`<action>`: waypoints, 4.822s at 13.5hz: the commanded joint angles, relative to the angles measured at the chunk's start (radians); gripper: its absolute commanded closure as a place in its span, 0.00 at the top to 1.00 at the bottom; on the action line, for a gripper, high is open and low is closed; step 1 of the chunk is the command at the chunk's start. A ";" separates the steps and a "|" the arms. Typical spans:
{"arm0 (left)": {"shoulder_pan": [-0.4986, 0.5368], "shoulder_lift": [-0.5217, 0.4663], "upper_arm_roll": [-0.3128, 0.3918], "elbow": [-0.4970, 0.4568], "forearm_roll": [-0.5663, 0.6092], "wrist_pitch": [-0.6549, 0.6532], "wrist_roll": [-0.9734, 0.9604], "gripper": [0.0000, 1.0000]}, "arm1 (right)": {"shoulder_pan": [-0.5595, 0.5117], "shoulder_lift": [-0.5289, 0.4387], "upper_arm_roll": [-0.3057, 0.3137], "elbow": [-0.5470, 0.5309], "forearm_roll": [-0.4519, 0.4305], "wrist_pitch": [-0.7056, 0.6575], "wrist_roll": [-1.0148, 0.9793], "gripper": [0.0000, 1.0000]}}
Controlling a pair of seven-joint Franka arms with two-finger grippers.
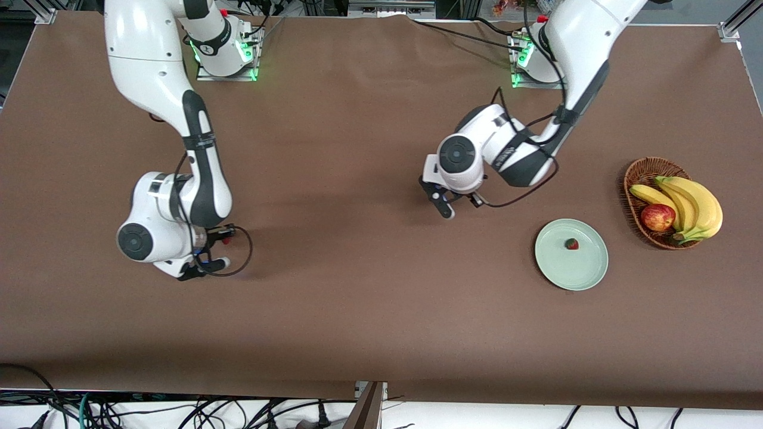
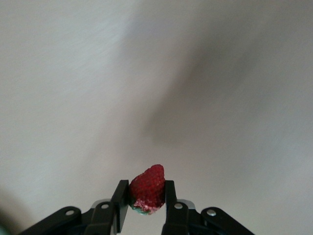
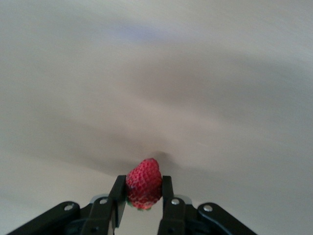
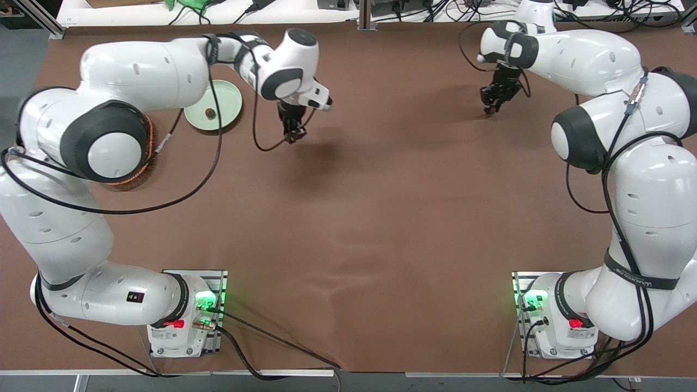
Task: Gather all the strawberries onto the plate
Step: 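Carry the strawberry to the plate while the right gripper sets another mid-table, then open the left gripper over the plate while the right gripper returns to rest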
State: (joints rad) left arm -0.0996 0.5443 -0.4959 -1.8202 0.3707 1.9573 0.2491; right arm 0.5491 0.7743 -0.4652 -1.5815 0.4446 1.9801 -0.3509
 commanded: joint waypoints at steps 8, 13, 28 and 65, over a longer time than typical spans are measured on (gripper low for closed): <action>0.320 -0.012 0.013 0.100 0.023 -0.020 0.676 0.16 | 0.209 0.013 0.233 0.135 0.026 0.279 0.876 0.08; 0.382 0.051 0.066 0.174 0.062 0.009 0.866 0.16 | 0.299 0.088 0.358 0.207 0.023 0.587 1.102 0.09; 0.495 0.174 0.080 0.194 0.063 0.183 1.090 0.86 | 0.439 0.350 0.349 0.476 -0.010 0.784 1.259 1.00; 0.017 0.250 -0.089 0.131 0.289 0.213 0.079 0.58 | -0.488 -0.740 0.502 -0.026 -0.451 -0.563 0.405 1.00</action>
State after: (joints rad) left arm -0.0903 0.8050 -0.5868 -1.6718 0.6292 2.1606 0.3351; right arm 0.0973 0.1186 -0.0028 -1.4977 0.0181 1.3789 0.0450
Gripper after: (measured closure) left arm 0.185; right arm 0.000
